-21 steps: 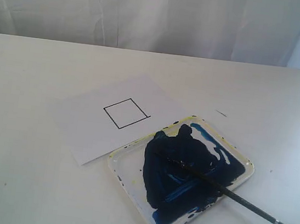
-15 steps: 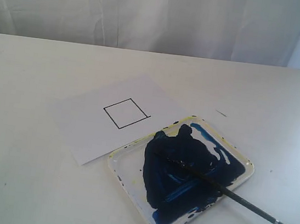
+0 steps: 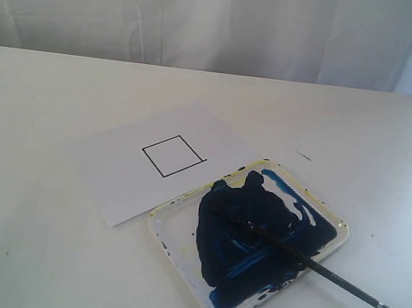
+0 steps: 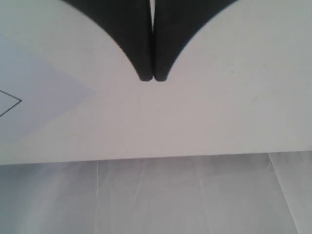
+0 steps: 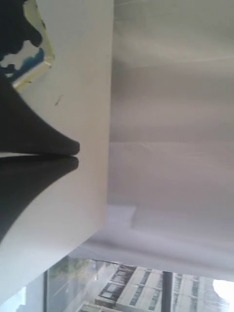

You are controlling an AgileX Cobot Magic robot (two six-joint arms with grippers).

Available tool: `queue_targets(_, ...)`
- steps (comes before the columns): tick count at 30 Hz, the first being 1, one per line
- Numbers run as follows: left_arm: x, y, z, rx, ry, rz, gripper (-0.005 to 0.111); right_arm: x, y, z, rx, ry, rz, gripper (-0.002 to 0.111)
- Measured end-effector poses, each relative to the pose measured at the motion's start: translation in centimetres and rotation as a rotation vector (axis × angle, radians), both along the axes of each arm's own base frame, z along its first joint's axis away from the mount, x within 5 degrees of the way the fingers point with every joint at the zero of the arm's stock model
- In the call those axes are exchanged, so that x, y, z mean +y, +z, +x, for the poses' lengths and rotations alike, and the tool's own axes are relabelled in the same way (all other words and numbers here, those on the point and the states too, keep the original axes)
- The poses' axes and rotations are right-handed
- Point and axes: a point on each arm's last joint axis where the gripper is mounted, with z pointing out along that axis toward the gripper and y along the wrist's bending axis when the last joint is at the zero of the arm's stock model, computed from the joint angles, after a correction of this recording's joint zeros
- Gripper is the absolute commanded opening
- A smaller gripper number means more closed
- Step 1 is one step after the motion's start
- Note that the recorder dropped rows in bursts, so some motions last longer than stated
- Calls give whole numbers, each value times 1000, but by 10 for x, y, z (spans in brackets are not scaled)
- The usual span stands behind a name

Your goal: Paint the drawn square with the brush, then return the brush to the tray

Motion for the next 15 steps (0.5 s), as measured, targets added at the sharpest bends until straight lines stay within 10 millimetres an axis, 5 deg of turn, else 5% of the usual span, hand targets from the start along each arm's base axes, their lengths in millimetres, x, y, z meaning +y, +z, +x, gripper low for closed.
queue_targets(8, 0, 12, -1, -73, 5, -110, 0, 1, 18, -3, -203, 15, 52, 0)
queue_targets(15, 0, 66, -15, -105, 9, -154, 0, 0, 56, -12, -254, 24, 105, 0)
